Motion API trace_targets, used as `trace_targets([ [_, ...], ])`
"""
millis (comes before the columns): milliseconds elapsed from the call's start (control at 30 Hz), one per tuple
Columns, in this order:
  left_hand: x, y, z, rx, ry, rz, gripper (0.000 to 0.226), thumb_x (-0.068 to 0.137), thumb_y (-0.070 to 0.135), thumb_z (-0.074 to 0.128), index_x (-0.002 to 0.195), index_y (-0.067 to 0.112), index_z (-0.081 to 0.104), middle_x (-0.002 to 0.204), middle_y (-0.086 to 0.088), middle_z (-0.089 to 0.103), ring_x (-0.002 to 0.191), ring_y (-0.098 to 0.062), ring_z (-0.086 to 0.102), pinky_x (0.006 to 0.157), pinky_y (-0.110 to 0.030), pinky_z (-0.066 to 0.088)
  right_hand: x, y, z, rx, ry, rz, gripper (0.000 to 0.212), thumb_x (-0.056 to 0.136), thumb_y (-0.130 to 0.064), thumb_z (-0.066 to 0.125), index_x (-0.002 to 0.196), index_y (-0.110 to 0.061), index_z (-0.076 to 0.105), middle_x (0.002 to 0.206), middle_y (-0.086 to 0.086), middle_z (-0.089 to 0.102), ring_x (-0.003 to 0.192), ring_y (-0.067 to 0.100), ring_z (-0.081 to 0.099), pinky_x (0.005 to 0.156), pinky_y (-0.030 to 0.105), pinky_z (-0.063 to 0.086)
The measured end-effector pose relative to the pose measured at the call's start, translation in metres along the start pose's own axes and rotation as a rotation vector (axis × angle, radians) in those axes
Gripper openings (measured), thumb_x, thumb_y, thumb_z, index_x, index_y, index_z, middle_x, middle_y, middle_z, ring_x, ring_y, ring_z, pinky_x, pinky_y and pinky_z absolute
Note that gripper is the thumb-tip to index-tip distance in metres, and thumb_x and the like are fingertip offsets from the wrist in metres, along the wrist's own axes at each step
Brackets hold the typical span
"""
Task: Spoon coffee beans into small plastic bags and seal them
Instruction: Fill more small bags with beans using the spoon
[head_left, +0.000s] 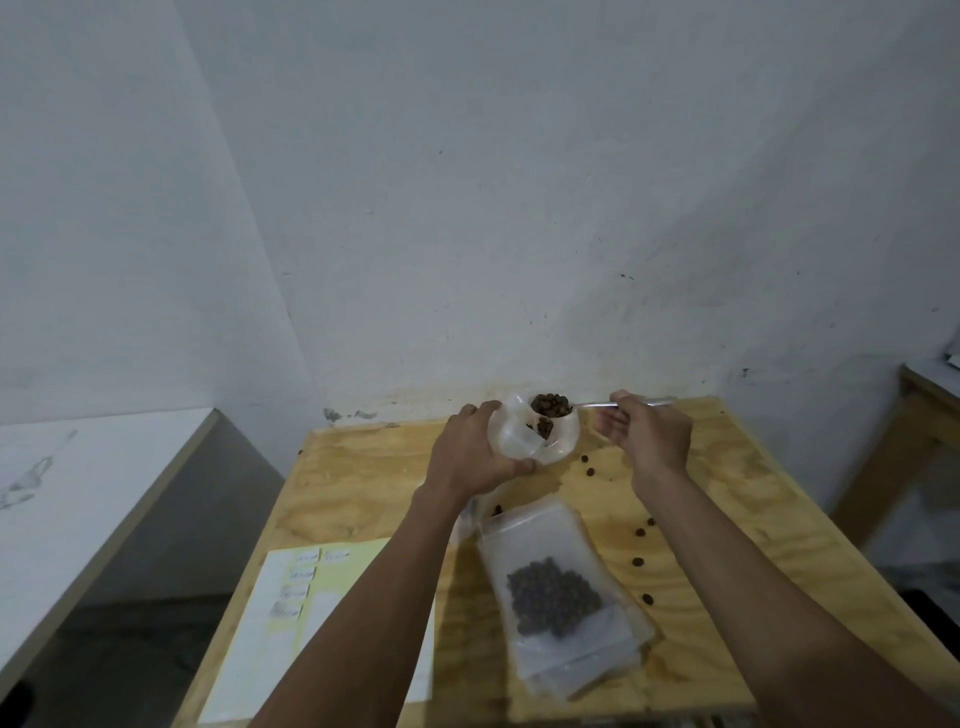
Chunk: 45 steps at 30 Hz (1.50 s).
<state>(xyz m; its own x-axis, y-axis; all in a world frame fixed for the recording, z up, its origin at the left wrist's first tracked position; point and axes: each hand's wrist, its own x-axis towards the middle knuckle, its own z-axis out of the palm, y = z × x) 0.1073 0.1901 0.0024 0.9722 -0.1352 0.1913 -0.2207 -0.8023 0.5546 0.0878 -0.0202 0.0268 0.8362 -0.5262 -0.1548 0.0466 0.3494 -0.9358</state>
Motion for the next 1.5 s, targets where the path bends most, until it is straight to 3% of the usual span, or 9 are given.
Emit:
trace_targets([
  [233, 0.002, 0.012, -0.002, -0.043, 0.032, 0.046, 0.108, 0.059, 0.071, 0.08, 0.148, 0.019, 0.045, 0.133, -0.004, 0.057, 0.122, -0.025, 0.053, 0.095, -0.038, 0.048, -0.021, 0.004, 0.013, -0.299, -0.294, -0.221, 0.007, 0.094, -0.011, 0.069, 0.091, -0.007, 0.074, 0.075, 0.011, 0.077, 0.069, 0.026, 0.076, 0.068, 0.035, 0.063],
  [433, 0.009, 0.002, -0.012, -0.119, 0.034, -0.044, 0.118, 0.047, 0.079, 0.068, 0.147, 0.021, 0.046, 0.138, -0.004, 0.054, 0.126, -0.024, 0.05, 0.099, -0.037, 0.046, -0.003, 0.018, 0.012, -0.109, 0.018, -0.201, 0.01, 0.093, -0.012, 0.07, 0.094, -0.004, 0.076, 0.075, 0.01, 0.076, 0.071, 0.023, 0.077, 0.072, 0.035, 0.063],
  [633, 0.023, 0.001, -0.006, -0.216, -0.021, -0.091, 0.104, 0.056, 0.065, 0.085, 0.144, 0.023, 0.051, 0.137, -0.003, 0.058, 0.122, -0.022, 0.057, 0.098, -0.04, 0.051, 0.01, 0.048, 0.011, -0.237, 0.039, -0.106, 0.009, 0.094, -0.012, 0.07, 0.091, -0.007, 0.077, 0.073, 0.004, 0.075, 0.065, 0.012, 0.075, 0.073, 0.032, 0.063],
  [800, 0.034, 0.006, 0.001, -0.342, -0.109, -0.14, 0.071, 0.062, 0.055, 0.09, 0.121, 0.026, 0.064, 0.105, 0.012, 0.066, 0.093, -0.005, 0.064, 0.07, -0.021, 0.048, 0.011, 0.062, 0.014, -0.306, -0.08, -0.097, 0.004, 0.092, -0.012, 0.074, 0.092, -0.013, 0.077, 0.081, 0.004, 0.077, 0.071, 0.017, 0.077, 0.077, 0.037, 0.064],
  [900, 0.042, 0.011, 0.006, -0.361, -0.094, -0.148, 0.052, 0.068, 0.049, 0.088, 0.102, 0.013, 0.069, 0.086, 0.01, 0.065, 0.076, -0.007, 0.061, 0.063, -0.022, 0.045, 0.014, 0.065, 0.015, -0.303, -0.097, -0.026, 0.002, 0.092, -0.012, 0.073, 0.092, -0.013, 0.075, 0.088, 0.009, 0.078, 0.073, 0.018, 0.077, 0.076, 0.037, 0.064],
  [1033, 0.054, 0.024, 0.007, -0.453, -0.052, -0.154, 0.056, 0.064, 0.054, 0.086, 0.073, 0.013, 0.05, 0.074, 0.001, 0.044, 0.065, -0.011, 0.043, 0.06, -0.025, 0.031, 0.021, 0.063, 0.015, -0.252, -0.079, 0.074, 0.008, 0.091, -0.008, 0.073, 0.095, -0.002, 0.075, 0.08, 0.01, 0.078, 0.072, 0.023, 0.076, 0.075, 0.038, 0.064],
  [1167, 0.061, 0.03, 0.007, -0.537, -0.038, -0.144, 0.059, 0.061, 0.059, 0.086, 0.084, 0.009, 0.063, 0.081, 0.002, 0.056, 0.073, -0.012, 0.053, 0.066, -0.029, 0.041, 0.022, 0.052, 0.012, -0.17, -0.069, 0.145, 0.01, 0.09, 0.0, 0.065, 0.094, 0.001, 0.074, 0.078, 0.014, 0.078, 0.067, 0.021, 0.074, 0.059, 0.025, 0.06],
  [1300, 0.06, 0.031, 0.009, -0.501, -0.032, -0.13, 0.044, 0.073, 0.048, 0.086, 0.103, 0.02, 0.07, 0.097, 0.013, 0.067, 0.092, -0.007, 0.063, 0.069, -0.021, 0.044, 0.023, 0.05, 0.009, -0.094, -0.038, 0.222, 0.01, 0.092, 0.0, 0.064, 0.096, 0.005, 0.072, 0.08, 0.017, 0.077, 0.069, 0.022, 0.075, 0.061, 0.024, 0.061],
  [1500, 0.049, 0.02, 0.006, -0.292, -0.05, -0.054, 0.066, 0.067, 0.052, 0.089, 0.118, 0.016, 0.068, 0.11, 0.009, 0.065, 0.1, -0.008, 0.063, 0.081, -0.027, 0.053, 0.019, 0.053, 0.01, -0.039, 0.024, 0.236, 0.012, 0.09, 0.002, 0.065, 0.099, 0.008, 0.071, 0.084, 0.02, 0.076, 0.078, 0.03, 0.077, 0.062, 0.027, 0.061],
])
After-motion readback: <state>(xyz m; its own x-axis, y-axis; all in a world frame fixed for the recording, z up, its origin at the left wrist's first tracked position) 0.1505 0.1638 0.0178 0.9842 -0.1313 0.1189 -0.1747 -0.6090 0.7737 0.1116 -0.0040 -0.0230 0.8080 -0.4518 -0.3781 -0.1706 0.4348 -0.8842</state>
